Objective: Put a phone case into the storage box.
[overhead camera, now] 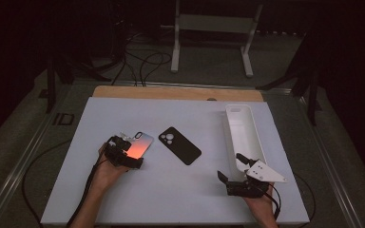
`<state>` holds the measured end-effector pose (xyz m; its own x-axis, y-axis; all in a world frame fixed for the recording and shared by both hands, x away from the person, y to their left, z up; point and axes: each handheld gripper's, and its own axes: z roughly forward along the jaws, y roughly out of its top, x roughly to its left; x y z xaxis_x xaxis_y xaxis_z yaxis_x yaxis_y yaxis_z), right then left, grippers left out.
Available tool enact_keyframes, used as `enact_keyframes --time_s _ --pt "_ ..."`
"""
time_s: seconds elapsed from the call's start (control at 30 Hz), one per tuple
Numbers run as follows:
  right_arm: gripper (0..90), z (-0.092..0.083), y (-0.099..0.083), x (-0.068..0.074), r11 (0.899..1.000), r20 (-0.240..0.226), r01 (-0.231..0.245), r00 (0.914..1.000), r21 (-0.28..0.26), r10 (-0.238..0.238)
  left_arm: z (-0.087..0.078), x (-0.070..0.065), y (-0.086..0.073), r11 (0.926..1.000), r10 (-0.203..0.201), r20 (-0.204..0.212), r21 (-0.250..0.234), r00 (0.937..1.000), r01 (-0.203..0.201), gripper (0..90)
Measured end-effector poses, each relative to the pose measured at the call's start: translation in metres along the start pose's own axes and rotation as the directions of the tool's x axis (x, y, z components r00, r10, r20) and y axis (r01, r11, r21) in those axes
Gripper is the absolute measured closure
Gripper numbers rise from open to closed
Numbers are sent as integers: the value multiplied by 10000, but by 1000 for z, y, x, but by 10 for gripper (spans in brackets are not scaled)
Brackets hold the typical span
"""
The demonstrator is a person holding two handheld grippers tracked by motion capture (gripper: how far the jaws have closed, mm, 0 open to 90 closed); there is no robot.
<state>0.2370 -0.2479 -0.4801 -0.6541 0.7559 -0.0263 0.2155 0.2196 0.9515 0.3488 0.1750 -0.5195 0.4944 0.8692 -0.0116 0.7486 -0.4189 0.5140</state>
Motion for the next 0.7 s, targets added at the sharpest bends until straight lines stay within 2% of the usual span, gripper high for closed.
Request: enact_keyframes --time_s 0.23,0.3,0.37,0.63,0.7 --pt "82 1 0 2 10000 -47 67 10000 26 -67 -1 0 2 9999 -23 29 156 10000 23 48" --pt "82 2 0 2 10000 -62 61 10000 22 -61 -3 1 2 9999 1 47 156 10000 -1 85" --pt "82 2 0 2 10000 -90 64 9999 34 -63 -5 2 2 9999 -21 86 145 10000 19 163" --pt "82 3 1 4 9999 -91 115 9999 48 -115 -6 1 1 10000 -57 35 78 10000 56 172" --pt "82 3 1 4 10000 -100 80 9999 34 -80 -7 2 1 9998 -218 135 -32 9997 218 172"
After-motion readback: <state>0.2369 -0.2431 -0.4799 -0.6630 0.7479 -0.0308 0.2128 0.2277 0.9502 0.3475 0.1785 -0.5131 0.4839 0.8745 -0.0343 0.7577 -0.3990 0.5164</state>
